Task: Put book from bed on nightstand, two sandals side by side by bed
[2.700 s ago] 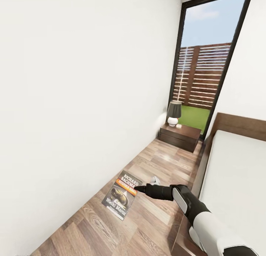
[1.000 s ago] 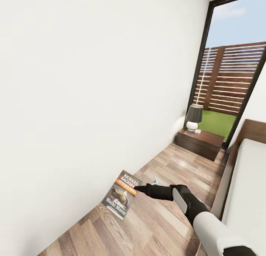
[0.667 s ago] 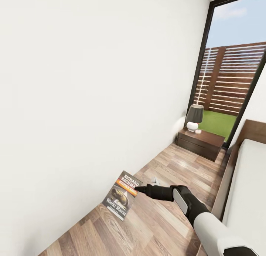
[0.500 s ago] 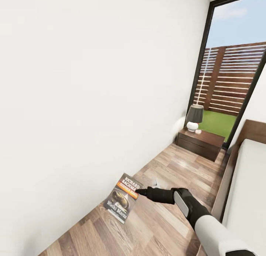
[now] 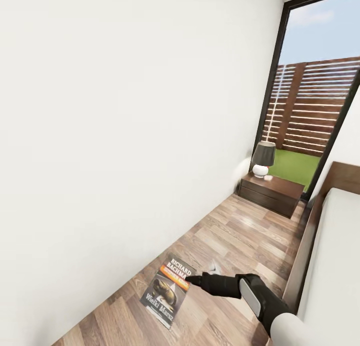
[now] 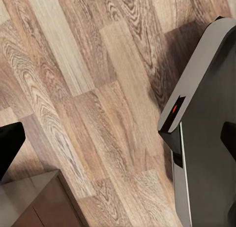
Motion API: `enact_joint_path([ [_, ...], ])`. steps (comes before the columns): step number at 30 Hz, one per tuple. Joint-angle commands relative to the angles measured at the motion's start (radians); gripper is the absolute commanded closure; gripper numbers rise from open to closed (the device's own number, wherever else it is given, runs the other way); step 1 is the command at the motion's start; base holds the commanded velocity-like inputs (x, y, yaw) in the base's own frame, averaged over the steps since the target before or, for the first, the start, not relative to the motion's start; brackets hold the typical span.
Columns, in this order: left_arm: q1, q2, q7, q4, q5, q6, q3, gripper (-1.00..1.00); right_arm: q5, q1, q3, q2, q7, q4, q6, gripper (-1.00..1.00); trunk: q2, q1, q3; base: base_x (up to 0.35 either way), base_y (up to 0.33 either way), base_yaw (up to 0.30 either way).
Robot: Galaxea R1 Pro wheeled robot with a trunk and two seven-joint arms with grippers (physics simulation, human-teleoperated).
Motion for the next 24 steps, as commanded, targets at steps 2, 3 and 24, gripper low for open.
enact_joint_path([
  [2,0.000,0.000,-0.005,0.001,0.010,-0.003,-0.008,-1.00,-0.008,0.010,0.000,-0.011,0.003,0.000,0.007,1.00,-0.002,0.001,-0.002,0.000,0.000,0.000],
  [3,0.000,0.000,-0.005,0.001,0.010,-0.003,-0.008,-1.00,-0.008,0.010,0.000,-0.011,0.003,0.000,0.007,1.00,-0.002,0.001,-0.002,0.000,0.000,0.000],
  [24,0.000,-0.003,0.000,0.001,0.010,-0.004,-0.008,-1.00,-0.008,0.079,0.009,-0.046,0.019,0.018,0.019,1.00,-0.002,0.001,-0.002,0.000,0.000,0.000],
])
